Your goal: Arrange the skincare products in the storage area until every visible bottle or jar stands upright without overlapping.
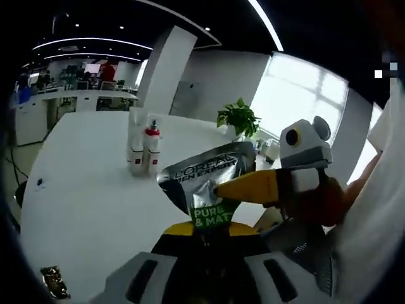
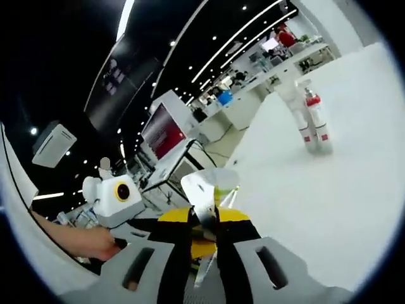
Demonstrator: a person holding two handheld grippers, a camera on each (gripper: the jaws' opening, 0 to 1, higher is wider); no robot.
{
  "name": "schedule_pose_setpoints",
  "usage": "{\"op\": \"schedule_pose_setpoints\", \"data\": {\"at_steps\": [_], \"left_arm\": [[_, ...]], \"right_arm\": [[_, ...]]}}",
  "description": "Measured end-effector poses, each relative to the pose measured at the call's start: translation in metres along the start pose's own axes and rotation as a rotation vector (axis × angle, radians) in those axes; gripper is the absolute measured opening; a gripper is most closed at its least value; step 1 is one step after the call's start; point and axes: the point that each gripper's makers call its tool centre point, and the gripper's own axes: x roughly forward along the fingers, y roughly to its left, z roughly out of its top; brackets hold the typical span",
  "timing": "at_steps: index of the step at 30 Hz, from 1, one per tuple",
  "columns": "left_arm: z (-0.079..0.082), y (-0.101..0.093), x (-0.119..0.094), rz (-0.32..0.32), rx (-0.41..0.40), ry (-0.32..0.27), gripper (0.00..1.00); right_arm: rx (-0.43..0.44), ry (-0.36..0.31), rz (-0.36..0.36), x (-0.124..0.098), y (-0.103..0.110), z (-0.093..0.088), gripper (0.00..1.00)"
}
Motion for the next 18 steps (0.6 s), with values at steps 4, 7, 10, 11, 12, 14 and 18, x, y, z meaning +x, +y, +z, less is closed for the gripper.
{"op": "schedule_pose_setpoints", "data": {"at_steps": [4,7,10,11,12,14,18], "left_arm": [[-0.003,0.004,-0.005,0.021,0.000,0.000,0.24],[-0.002,0.005,-0.012,0.015,0.000,-0.014,0.28],[-0.006,0.003,-0.017,-0.016,-0.052,-0.016,0.34],[-0.004,0.003,-0.020,-0.038,-0.121,-0.043,0.36],[-0.001,0.005,-0.022,-0.046,-0.174,-0.074,0.39],[0.000,0.010,-0.027,-0.053,-0.210,-0.096,0.43],[0.004,0.008,-0.024,-0.063,-0.219,-0.100,0.49]], "right_arm": [[-0.026,0.018,0.029,-0.001,0.005,-0.003,0.10],[-0.067,0.019,0.053,-0.001,0.011,-0.004,0.09],[-0.097,0.021,0.062,-0.003,0.013,-0.005,0.09],[-0.109,0.018,0.062,-0.004,0.014,-0.004,0.09],[-0.112,0.018,0.064,-0.005,0.014,-0.004,0.09],[-0.126,0.007,0.063,-0.008,0.013,-0.002,0.08],[-0.129,0.011,0.056,-0.010,0.009,-0.002,0.07]]}}
